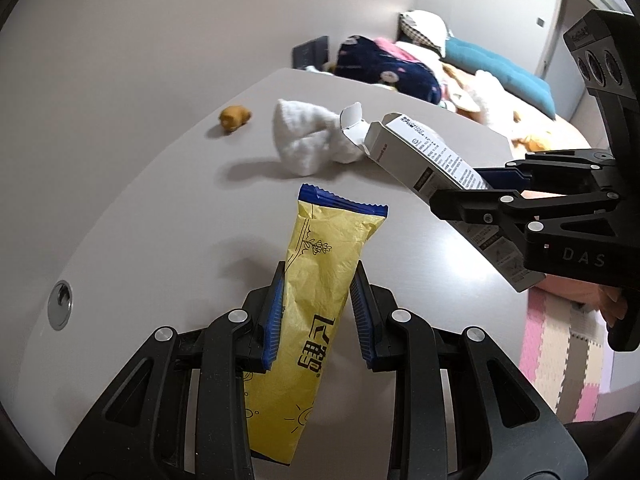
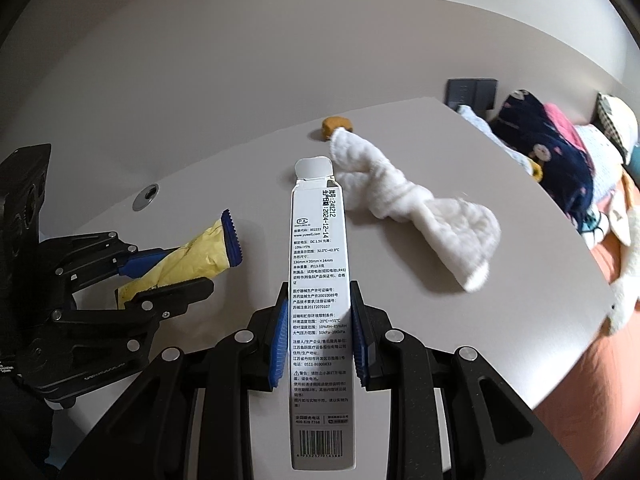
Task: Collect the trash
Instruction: 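Carry the yellow snack bag and white box over the bin and release both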
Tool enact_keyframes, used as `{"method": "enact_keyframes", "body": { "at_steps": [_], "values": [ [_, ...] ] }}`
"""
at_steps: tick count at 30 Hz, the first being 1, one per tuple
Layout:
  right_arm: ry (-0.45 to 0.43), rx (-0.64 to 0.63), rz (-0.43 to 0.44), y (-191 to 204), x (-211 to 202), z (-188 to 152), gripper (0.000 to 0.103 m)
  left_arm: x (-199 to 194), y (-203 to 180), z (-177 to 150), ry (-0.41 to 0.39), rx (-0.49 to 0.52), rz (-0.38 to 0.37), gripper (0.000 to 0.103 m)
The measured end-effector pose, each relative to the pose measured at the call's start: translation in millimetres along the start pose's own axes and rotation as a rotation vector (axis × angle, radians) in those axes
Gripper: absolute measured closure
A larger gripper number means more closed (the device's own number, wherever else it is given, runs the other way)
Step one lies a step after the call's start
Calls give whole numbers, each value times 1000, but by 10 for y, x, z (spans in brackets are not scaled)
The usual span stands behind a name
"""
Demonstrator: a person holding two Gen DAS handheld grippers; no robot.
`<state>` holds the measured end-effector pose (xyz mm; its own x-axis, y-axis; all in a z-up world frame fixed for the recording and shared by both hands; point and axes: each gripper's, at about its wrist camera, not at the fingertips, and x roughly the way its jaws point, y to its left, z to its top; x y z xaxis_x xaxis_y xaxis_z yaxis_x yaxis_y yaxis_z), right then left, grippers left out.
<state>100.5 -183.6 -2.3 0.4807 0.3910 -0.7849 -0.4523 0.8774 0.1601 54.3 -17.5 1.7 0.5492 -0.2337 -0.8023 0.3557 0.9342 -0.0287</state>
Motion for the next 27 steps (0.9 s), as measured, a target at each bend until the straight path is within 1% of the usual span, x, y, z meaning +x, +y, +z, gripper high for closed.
{"method": "enact_keyframes", "body": {
  "at_steps": [13, 27],
  "values": [
    [-29, 92, -56, -258, -425, -400, 75, -34, -556, 54, -10, 109, -68, 73],
    [-80, 222, -132, -665, -900, -843, 75, 23, -1218, 161, -9, 245, -156, 73]
  ]
}}
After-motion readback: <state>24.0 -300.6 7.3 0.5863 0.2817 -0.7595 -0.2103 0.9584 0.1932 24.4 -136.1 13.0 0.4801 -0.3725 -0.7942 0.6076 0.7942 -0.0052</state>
